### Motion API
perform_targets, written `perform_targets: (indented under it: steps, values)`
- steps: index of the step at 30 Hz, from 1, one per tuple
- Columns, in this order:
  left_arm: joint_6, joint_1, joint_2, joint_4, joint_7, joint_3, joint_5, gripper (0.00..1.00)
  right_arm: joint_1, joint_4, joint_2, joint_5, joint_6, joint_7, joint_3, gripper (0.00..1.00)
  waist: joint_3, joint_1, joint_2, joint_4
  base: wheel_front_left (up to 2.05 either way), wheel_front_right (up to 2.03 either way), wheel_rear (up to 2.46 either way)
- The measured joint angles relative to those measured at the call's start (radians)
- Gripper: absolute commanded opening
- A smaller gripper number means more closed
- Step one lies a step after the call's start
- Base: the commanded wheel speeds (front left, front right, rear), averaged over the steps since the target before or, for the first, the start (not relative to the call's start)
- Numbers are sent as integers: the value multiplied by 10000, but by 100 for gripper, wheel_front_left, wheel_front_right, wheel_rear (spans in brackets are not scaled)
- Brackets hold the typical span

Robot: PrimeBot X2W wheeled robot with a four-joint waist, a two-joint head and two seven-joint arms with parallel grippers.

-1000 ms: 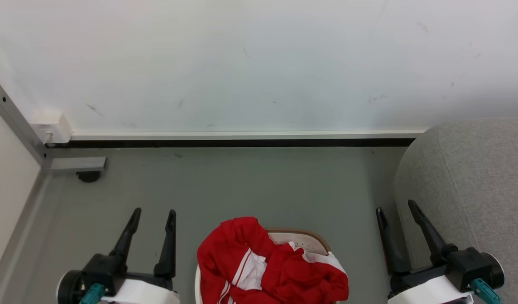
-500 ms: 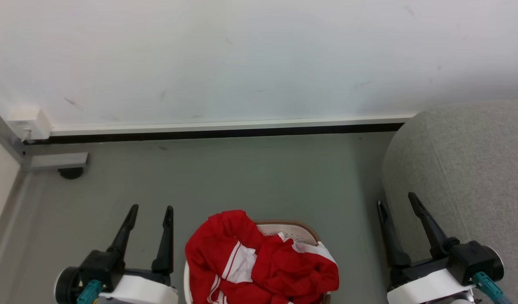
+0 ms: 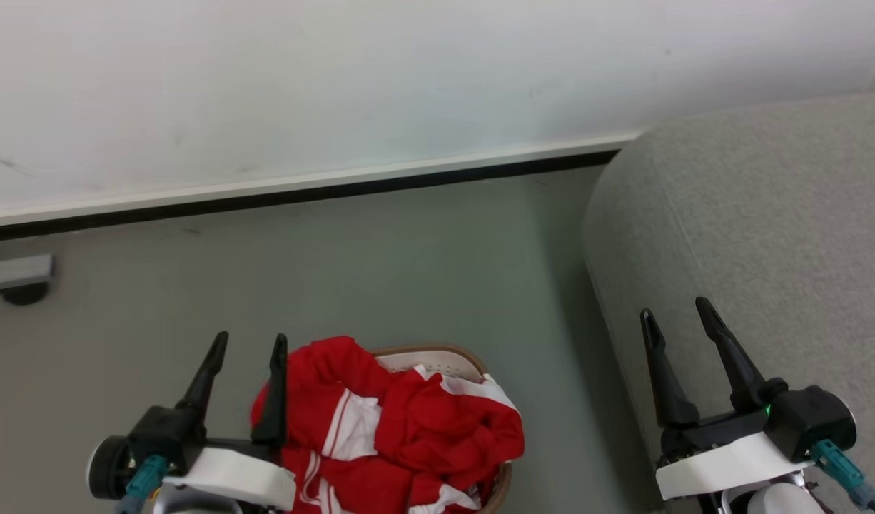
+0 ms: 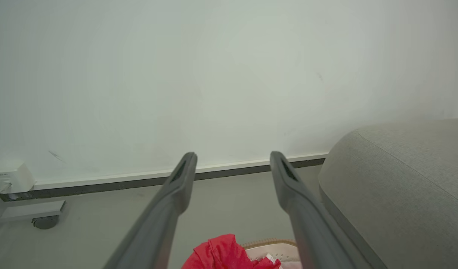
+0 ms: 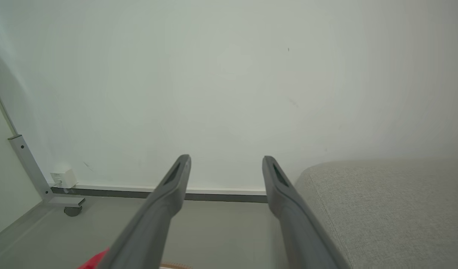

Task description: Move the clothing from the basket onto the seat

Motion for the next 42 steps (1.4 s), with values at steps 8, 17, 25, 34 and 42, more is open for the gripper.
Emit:
perform_targets:
  steps: [8, 17, 25, 34, 42]
  values:
    - [-111, -457, 245, 558, -2, 67, 115, 100, -356, -196, -2, 341, 0, 0, -63, 100, 726, 0, 0, -929, 0, 0, 0]
    - [-203, -1125, 811, 2173, -2, -56, 426, 100, -600, -1070, 0, 1030, 0, 0, -17, 100, 1744, 1, 0, -1927, 0, 0, 0]
    - [-391, -2540, 1396, 4809, 90, -713, 865, 100, -794, -1804, -4, 1933, 0, 0, -295, 100, 2853, 1, 0, -2482, 0, 0, 0]
    - [-539, -4258, 1927, 7434, 1001, -1465, 1271, 100, -1413, -2382, -4, 2546, 0, 0, -403, 100, 4219, 1, 0, -2932, 0, 0, 0]
    - [-414, -5515, 2502, 9095, 1908, -2121, 1954, 100, -1815, -2920, -6, 2984, 0, 0, -604, 100, 5311, 0, 0, -3345, 0, 0, 0]
